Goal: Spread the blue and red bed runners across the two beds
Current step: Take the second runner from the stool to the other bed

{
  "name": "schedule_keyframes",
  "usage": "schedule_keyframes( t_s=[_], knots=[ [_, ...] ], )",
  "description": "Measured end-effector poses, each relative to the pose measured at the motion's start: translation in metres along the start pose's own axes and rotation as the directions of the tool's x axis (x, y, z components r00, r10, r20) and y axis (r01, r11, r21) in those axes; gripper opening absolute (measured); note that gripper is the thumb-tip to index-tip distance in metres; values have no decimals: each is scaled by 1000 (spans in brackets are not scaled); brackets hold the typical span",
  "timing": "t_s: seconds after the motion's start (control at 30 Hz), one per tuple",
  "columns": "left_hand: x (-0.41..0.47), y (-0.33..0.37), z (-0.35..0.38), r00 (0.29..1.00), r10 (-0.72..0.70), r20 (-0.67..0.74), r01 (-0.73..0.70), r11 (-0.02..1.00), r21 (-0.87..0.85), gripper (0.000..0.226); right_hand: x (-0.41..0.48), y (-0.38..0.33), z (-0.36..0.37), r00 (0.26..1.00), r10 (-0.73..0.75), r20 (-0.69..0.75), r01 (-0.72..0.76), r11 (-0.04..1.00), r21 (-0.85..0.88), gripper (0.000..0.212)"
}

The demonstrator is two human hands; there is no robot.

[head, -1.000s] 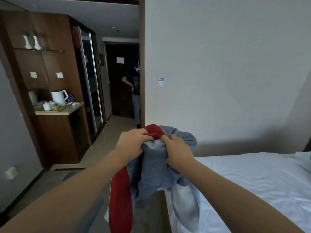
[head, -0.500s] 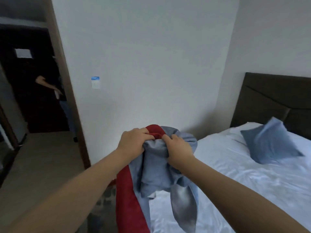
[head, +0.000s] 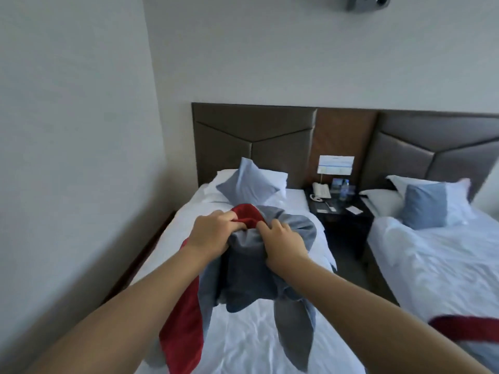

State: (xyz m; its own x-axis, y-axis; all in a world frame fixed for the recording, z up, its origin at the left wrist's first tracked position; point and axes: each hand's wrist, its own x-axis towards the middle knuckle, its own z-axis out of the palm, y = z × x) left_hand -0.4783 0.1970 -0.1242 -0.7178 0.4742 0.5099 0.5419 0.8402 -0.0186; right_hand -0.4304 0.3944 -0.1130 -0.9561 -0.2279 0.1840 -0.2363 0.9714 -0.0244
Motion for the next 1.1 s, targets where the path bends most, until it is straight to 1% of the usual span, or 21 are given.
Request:
schedule_keyframes(
  t_s=[0.07, 0.13, 0.23, 0.47, 0.57, 0.63, 0.67, 0.73, 0.77, 0.8, 0.83, 0.87, 0.93, 0.97, 1.0, 1.03, 1.1],
  knots=[
    [23, 17, 18, 997, 67, -34, -69, 996, -50, 21, -6, 22, 1, 997, 78, 2, -78, 996, -34, 60],
    [43, 30, 36, 991, 119, -63, -124, 989, -83, 21, -9, 43, 3, 990, 143, -9, -143, 988, -53, 59],
    [71, 42, 58, 982, 171, -75, -178, 979, -100, 24, -4, 73, 6, 979, 202, -25, -204, 974, -98, 58],
    [125, 39, 93, 967, 237, -99, -249, 959, -133, 27, 31, 120, 6, 970, 235, -66, -242, 961, -134, 55],
    [131, 31, 105, 940, 292, -177, -321, 932, -166, 29, 41, 128, 2, 965, 254, -70, -261, 958, -119, 59],
    [137, 23, 111, 909, 335, -249, -377, 915, -144, 39, 50, 132, -8, 961, 257, -100, -269, 955, -127, 57],
    [141, 18, 112, 903, 338, -265, -383, 913, -141, 47, 55, 134, -15, 959, 255, -123, -271, 953, -137, 56],
    [147, 6, 116, 927, 288, -240, -329, 932, -152, 65, 67, 134, -28, 954, 247, -168, -275, 946, -171, 56],
    [148, -2, 118, 947, 239, -212, -275, 948, -158, 71, 73, 133, -35, 951, 245, -188, -280, 941, -192, 55],
    [146, -10, 121, 966, 185, -181, -214, 964, -159, 75, 78, 132, -40, 948, 245, -203, -287, 935, -211, 54],
    [142, -20, 125, 982, 120, -148, -143, 977, -157, 74, 83, 131, -45, 945, 248, -214, -295, 928, -226, 53],
    [136, -31, 130, 990, 47, -130, -68, 984, -162, 67, 87, 132, -49, 940, 259, -222, -309, 921, -236, 52],
    [125, -54, 144, 984, -113, -135, 81, 972, -221, 40, 92, 136, -56, 928, 294, -229, -347, 906, -243, 52],
    [123, -65, 146, 976, -176, -132, 140, 960, -241, 26, 93, 139, -58, 921, 314, -231, -367, 898, -242, 52],
    [123, -75, 149, 969, -215, -123, 180, 953, -245, 17, 94, 143, -59, 913, 335, -233, -388, 890, -240, 52],
    [127, -82, 148, 963, -240, -123, 205, 947, -248, 15, 94, 147, -58, 905, 355, -235, -408, 882, -237, 52],
    [141, -89, 141, 946, -263, -188, 206, 939, -275, 17, 95, 152, -55, 883, 396, -254, -451, 865, -220, 56]
  ],
)
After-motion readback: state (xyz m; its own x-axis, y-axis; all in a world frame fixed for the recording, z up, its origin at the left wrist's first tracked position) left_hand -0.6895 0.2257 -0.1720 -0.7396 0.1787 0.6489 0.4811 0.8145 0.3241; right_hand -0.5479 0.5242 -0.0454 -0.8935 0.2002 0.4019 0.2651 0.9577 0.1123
